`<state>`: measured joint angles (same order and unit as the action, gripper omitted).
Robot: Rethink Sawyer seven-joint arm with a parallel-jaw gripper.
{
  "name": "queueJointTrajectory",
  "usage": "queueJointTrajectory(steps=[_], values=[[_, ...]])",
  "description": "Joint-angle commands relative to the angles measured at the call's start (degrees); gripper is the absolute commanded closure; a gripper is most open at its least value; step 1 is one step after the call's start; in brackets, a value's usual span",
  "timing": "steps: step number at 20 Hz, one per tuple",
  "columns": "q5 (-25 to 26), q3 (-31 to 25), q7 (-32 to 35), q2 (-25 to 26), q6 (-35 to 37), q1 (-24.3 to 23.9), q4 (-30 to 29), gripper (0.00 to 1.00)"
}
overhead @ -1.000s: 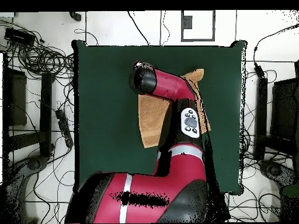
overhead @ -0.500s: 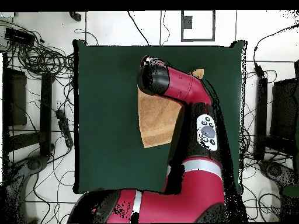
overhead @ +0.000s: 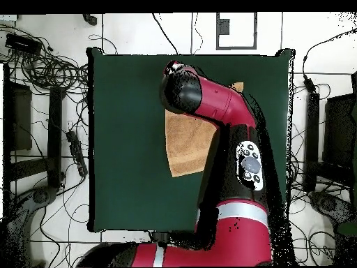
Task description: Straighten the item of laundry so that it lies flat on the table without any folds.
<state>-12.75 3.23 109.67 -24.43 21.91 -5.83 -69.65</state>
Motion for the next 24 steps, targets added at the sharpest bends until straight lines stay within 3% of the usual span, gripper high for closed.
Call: queueJointTrajectory(steps=[1, 9, 24], values=[[-2.19, -2.78, 12.88, 2.88, 3.98, 3.81, -8.09, 0.00], [-2.53, -1.81, 13.72, 7.48, 0.34, 4.82, -4.94, 0.00], [-0.83, -1.45, 10.66, 11.01, -4.81, 3.77, -3.19, 0.00]])
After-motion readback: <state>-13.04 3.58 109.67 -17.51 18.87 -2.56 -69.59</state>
